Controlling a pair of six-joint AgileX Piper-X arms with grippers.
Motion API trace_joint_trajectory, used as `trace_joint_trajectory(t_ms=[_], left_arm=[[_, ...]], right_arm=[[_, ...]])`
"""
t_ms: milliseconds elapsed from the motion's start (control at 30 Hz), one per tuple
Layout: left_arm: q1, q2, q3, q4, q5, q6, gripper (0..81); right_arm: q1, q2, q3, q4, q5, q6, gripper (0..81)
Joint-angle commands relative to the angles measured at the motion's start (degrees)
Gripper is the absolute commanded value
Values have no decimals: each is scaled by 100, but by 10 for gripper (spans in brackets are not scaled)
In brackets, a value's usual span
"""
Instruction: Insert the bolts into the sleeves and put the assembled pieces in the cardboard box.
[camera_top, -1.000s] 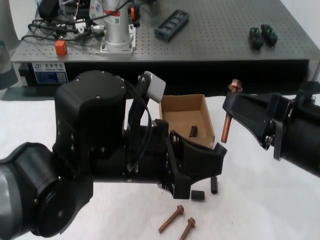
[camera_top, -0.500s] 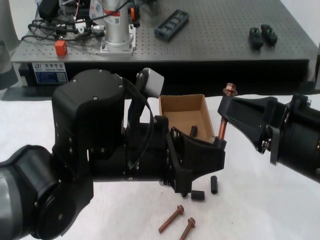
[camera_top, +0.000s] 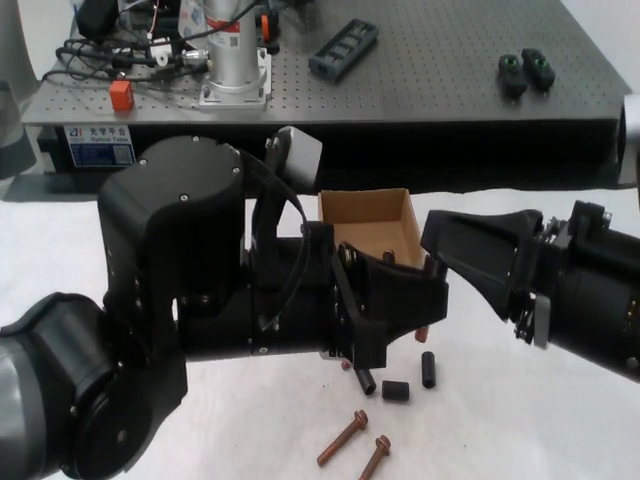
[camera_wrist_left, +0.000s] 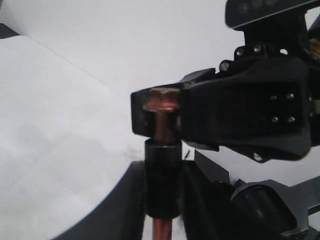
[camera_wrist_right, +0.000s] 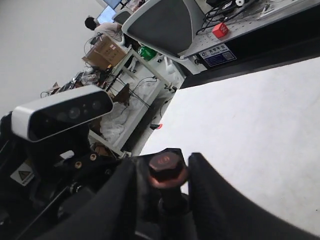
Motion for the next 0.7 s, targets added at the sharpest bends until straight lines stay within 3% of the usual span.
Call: trace_joint_trajectory(t_ms=[0, 167, 367, 533, 667], left_arm=[[14, -45, -87, -302, -150, 41, 6], [14, -45, -87, -302, -471, 266, 6], [90, 310, -427, 105, -1844, 266, 6], [265, 1770, -1909, 1560, -2473, 351, 6], [312, 3190, -3607, 2920, -2822, 743, 6]], right_arm=[[48, -18, -25, 232, -224, -195, 333], [-194, -313, -47, 232, 195, -293, 405], [-828, -1166, -47, 1313, 831, -542, 449], [-1224, -1713, -47, 2717, 1141, -945, 448], [-1281, -1778, -47, 3608, 1435, -1112, 448]])
